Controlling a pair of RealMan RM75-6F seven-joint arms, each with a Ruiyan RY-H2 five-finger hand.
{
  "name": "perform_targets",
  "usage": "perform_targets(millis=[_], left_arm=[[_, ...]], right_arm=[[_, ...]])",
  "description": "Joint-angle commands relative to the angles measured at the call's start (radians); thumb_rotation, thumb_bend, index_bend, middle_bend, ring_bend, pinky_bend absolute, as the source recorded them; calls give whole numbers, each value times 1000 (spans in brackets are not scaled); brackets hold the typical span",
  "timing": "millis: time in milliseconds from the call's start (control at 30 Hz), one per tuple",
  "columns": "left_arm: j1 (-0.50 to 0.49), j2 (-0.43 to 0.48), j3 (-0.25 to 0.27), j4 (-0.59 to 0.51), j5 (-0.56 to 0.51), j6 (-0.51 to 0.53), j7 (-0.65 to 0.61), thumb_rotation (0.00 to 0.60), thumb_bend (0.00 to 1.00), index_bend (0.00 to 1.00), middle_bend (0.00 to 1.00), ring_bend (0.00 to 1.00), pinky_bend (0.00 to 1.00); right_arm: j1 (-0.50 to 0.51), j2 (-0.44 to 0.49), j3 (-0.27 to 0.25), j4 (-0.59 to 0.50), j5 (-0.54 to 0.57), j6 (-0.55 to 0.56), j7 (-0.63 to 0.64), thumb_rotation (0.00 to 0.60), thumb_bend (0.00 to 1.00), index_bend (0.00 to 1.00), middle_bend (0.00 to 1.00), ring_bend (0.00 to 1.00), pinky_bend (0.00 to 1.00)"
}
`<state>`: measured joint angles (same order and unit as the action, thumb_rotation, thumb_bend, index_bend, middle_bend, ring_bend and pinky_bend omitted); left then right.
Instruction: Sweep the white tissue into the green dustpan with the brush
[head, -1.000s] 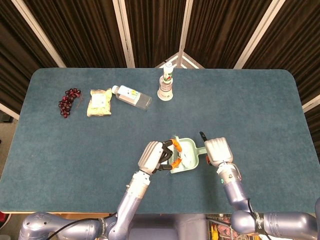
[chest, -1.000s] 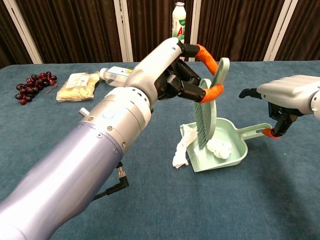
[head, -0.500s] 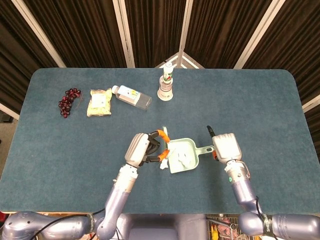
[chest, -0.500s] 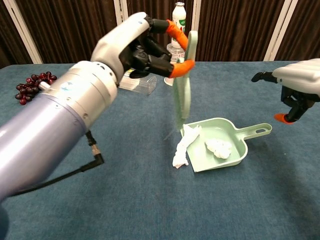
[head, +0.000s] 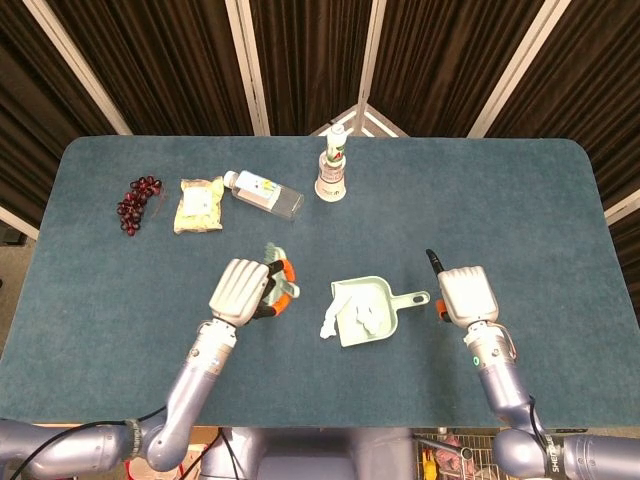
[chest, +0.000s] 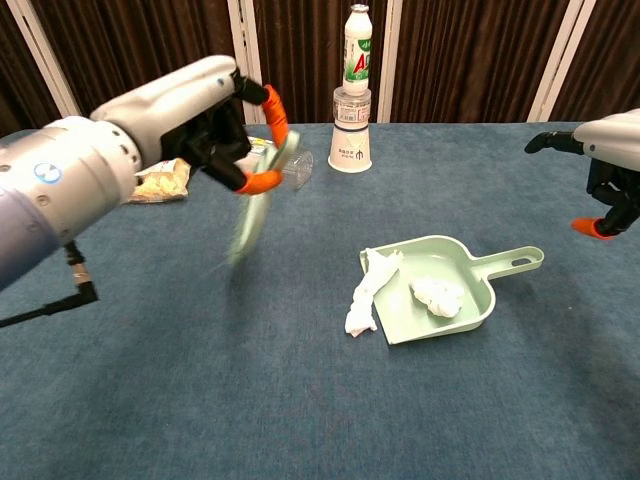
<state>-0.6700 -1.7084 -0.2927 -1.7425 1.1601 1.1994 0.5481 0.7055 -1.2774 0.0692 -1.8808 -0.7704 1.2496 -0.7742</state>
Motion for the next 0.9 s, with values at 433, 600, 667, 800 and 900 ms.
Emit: perform_targets(millis=[433,600,667,800,900], left_arm=[[-29,230,96,-178,-294,-2,401,600,113,261,833,845,918],[-1,251,112,-199,-274,43,348,600,71,129,680,733,821],[21,264,125,-207,-228,70,306,600,70,100,575,656,742],[78,299,165,-224,-108,122,203,600,71,56,361,452,545],[135,335,213,-235,12,167,92,600,71,22,211,273,388]], right_arm=[[-37,42,-17,-34,-38,3,29,600,384,52,846,772,806],[-62,57,-31,-35,-75,5,62,600,384,20,743,675,747],[-76,65,-38,-36,-100,10,81,600,384,16,707,642,725],[-107,92,-55,-49,-176,27,126,600,384,16,579,517,584],[-142,117,-84,-58,-256,45,168,600,384,9,422,338,424]])
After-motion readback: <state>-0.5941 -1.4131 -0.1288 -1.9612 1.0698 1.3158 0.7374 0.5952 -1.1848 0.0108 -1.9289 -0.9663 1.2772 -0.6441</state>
